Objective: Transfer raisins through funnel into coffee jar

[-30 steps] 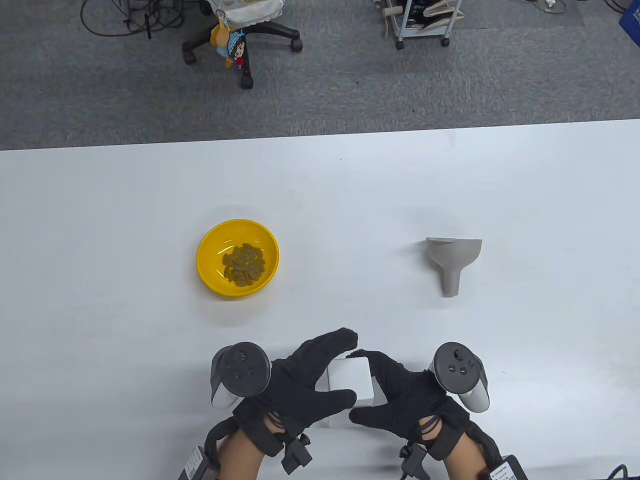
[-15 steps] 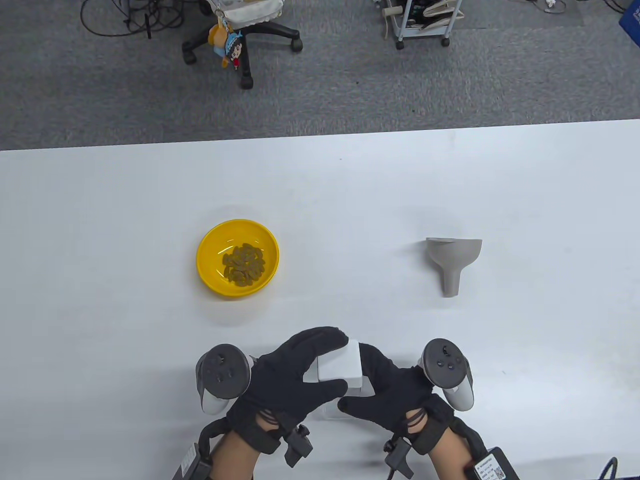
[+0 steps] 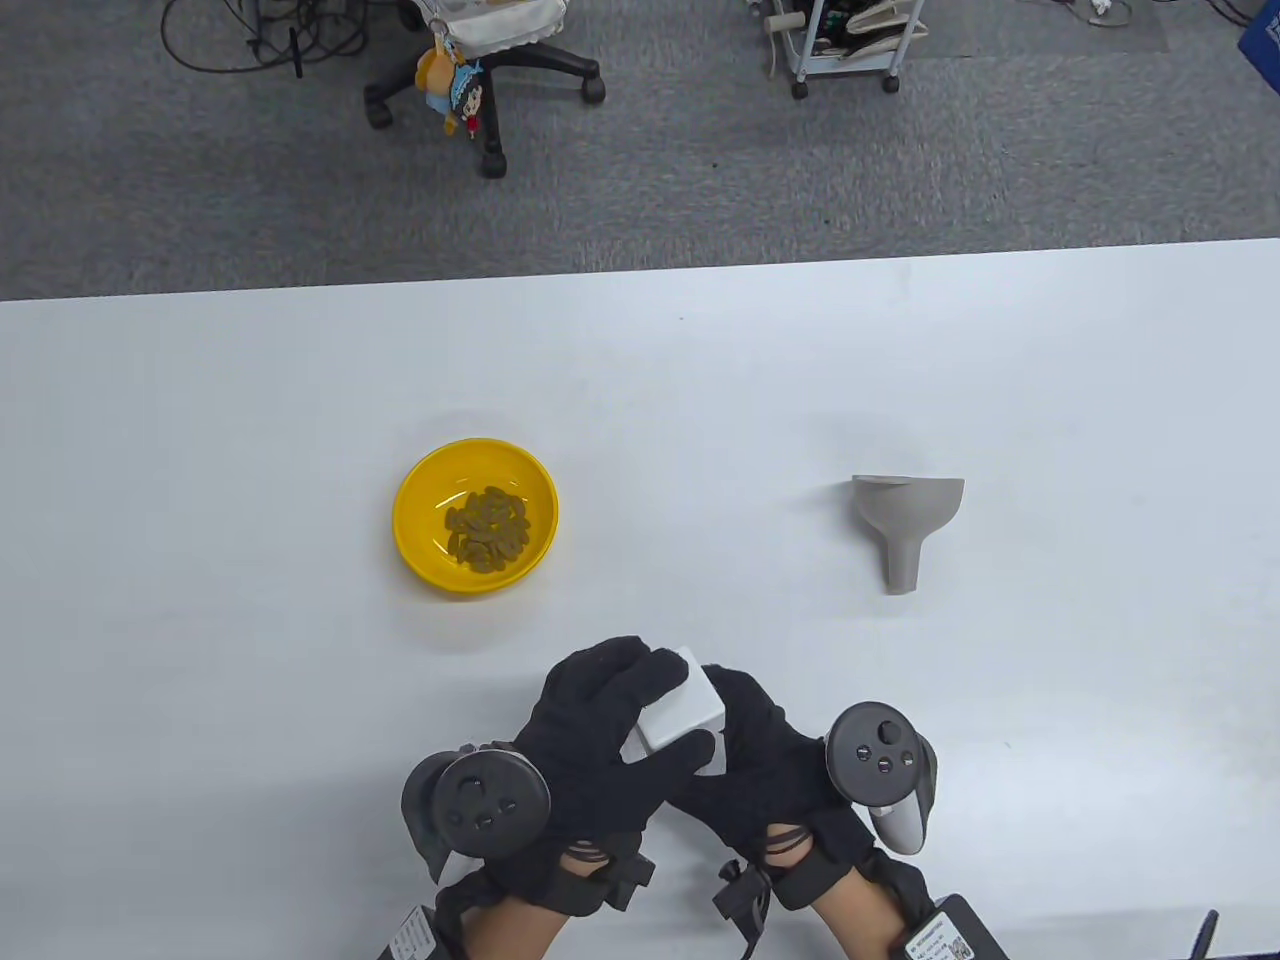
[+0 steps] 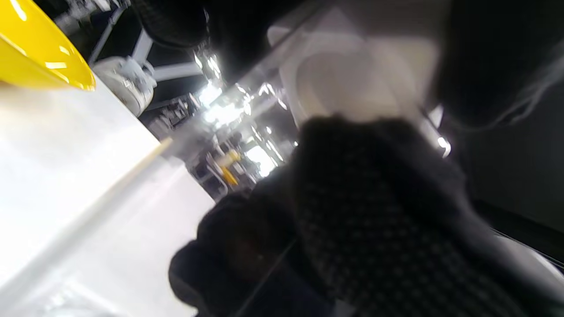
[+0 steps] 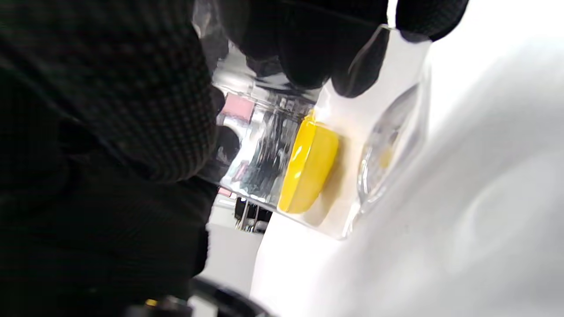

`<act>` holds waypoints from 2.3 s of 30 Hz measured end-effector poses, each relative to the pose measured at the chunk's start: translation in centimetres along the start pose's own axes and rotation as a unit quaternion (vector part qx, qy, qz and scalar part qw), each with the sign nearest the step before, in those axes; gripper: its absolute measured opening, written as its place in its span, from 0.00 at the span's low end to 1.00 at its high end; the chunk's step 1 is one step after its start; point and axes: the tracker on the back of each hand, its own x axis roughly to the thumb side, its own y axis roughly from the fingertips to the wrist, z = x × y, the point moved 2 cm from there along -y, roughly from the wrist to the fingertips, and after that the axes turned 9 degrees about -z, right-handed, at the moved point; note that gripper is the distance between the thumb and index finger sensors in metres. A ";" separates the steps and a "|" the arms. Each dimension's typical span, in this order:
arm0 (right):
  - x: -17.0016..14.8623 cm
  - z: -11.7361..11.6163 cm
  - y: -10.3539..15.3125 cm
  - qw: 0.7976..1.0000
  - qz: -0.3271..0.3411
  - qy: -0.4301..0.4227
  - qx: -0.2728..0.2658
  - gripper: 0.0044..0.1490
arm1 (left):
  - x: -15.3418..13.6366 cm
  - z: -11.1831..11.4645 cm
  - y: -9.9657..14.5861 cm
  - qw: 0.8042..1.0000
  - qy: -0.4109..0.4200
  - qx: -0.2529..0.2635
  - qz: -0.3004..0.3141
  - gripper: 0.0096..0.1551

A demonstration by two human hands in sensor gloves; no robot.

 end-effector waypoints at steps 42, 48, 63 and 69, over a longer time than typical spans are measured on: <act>0.7 0.6 0.7 1.000 0.002 0.007 0.008 0.58 | -0.4 1.4 -0.3 0.994 0.096 -0.044 -0.017 0.41; 0.9 0.8 0.4 0.989 0.011 -0.085 0.117 0.59 | -2.0 1.3 -1.2 0.951 0.270 -0.154 0.005 0.55; 0.8 0.6 1.1 1.000 0.005 0.002 0.019 0.57 | 0.2 1.2 -0.3 0.995 0.076 -0.067 -0.008 0.40; 0.3 0.4 0.4 0.999 -0.011 0.001 0.043 0.59 | -0.6 1.8 -0.3 0.995 0.070 -0.067 -0.023 0.52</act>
